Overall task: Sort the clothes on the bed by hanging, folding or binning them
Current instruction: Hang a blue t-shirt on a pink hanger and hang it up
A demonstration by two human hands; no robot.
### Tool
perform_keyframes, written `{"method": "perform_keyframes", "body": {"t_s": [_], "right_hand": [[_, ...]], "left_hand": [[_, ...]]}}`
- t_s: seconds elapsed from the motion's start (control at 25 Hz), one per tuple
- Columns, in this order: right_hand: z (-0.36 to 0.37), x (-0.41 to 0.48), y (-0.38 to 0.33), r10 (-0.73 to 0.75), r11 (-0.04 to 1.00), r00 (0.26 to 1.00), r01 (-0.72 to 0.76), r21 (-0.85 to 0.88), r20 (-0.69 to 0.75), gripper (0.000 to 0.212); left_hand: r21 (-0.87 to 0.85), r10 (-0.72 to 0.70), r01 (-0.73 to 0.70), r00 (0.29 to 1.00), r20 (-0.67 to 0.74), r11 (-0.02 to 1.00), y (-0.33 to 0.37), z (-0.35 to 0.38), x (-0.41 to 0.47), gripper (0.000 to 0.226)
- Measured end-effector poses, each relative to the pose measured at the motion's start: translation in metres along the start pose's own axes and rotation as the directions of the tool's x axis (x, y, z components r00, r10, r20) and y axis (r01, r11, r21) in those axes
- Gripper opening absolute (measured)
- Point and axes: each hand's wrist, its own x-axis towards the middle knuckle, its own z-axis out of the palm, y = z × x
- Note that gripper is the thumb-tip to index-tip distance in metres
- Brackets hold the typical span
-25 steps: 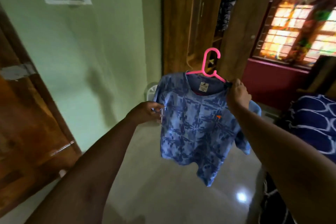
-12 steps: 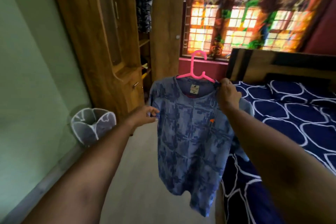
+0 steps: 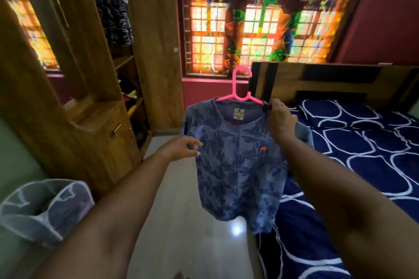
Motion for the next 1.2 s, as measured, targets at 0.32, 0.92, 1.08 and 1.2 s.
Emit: {"method": "perform_keyframes", "body": {"t_s": [0.32,0.92,1.08,1.2], "right_hand": [[0.091,0.162,0.01,0.147,0.985,0.985,-0.153,-0.077,-0.088,0.014],[0.271,0.418,0.056,0.218,0.968,0.976,-0.217,-0.124,-0.002,0.009],[0.331,0.508,0.07,0.17,0.978,0.983,-0.159,-0.134,0.076,0.014],[0.37,0.568,0.075,0.11,0.989,0.987,-0.097,-0.109,0.12,0.013]], "left_hand": [[-0.03,0.065,-0.067,0.997,-0.049,0.997,-0.045,-0.045,0.207,0.027],[0.121,0.108,-0.116,0.991,0.076,0.986,-0.073,-0.103,0.538,0.031],[0.053,0.04,-0.039,0.999,-0.016,0.998,-0.077,-0.106,0.627,0.03],[-0.078,-0.017,0.009,0.994,-0.105,0.997,-0.083,-0.108,0.682,0.03]]}}
